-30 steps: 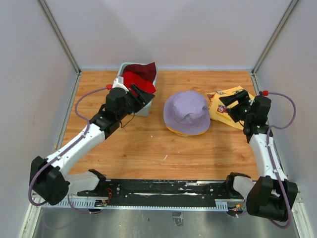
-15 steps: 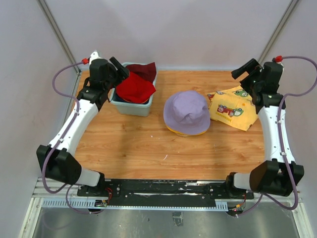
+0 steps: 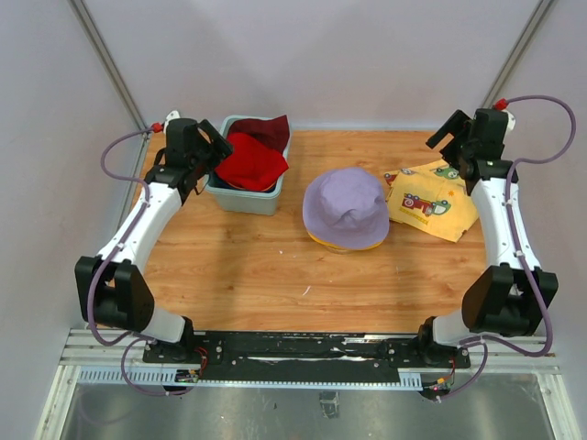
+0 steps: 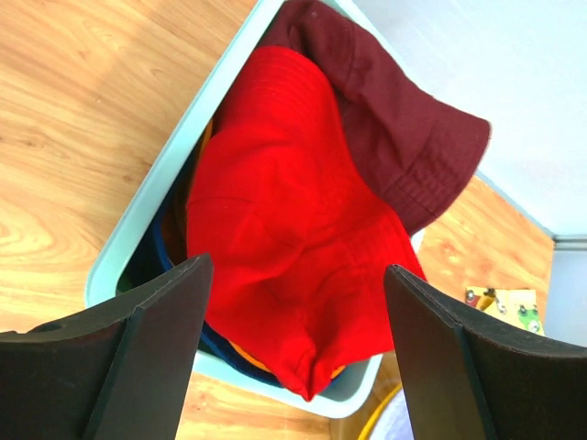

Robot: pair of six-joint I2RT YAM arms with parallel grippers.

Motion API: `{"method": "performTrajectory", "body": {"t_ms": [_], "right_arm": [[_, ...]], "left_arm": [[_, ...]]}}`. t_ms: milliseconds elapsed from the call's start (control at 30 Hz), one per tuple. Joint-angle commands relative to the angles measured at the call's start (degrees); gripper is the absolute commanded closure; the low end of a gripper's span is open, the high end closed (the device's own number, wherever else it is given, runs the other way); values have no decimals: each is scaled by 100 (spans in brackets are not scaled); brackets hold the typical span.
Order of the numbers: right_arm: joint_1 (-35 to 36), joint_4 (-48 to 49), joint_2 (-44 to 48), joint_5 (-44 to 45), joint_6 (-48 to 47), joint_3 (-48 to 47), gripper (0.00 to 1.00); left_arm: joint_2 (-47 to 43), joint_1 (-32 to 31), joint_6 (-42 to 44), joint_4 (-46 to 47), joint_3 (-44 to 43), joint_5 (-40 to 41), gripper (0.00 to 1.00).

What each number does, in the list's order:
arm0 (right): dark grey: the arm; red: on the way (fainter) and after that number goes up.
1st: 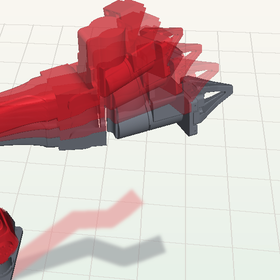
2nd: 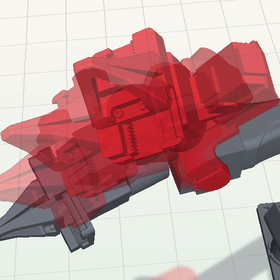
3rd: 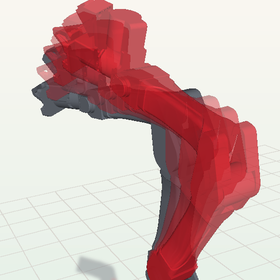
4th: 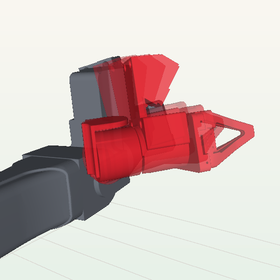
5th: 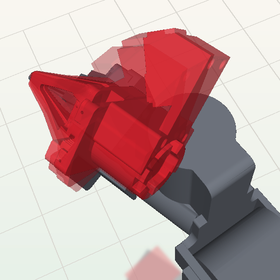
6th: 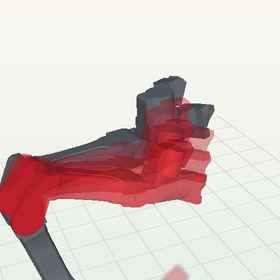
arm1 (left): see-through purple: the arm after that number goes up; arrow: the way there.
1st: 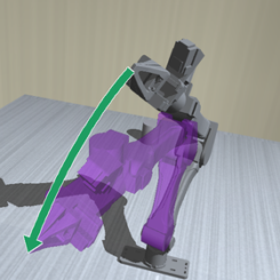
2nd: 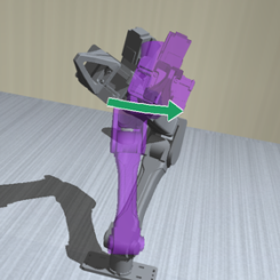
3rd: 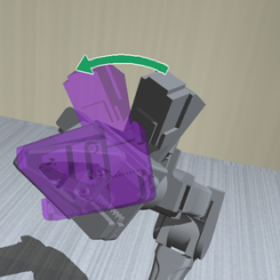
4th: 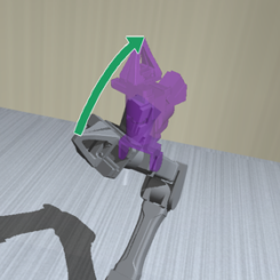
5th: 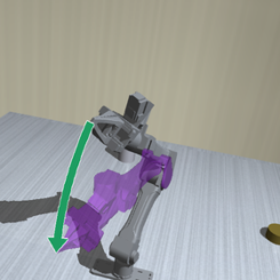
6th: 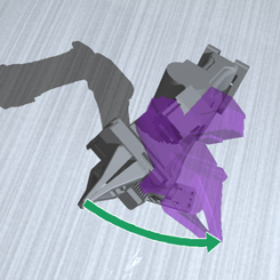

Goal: Stack the hats

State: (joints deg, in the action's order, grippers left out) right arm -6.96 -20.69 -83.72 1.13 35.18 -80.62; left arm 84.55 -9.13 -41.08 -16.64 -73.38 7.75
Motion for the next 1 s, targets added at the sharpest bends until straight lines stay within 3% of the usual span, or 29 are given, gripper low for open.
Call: {"method": "performTrajectory", "body": {"t_ms": [0,400,767,967], "right_arm": [[228,129,222,81,-95,116,7],[296,-146,510,88,-257,22,7],[336,-153,649,107,-271,195,7],[345,-132,607,90,-261,195,7]], "left_arm": [[-413,-80,-107,53,135,-178,21],[-449,-436,-124,-342,478,-90,29],[-283,-450,-180,-41,764,-199,31],[-67,-449,-147,91,702,-172,37]]}}
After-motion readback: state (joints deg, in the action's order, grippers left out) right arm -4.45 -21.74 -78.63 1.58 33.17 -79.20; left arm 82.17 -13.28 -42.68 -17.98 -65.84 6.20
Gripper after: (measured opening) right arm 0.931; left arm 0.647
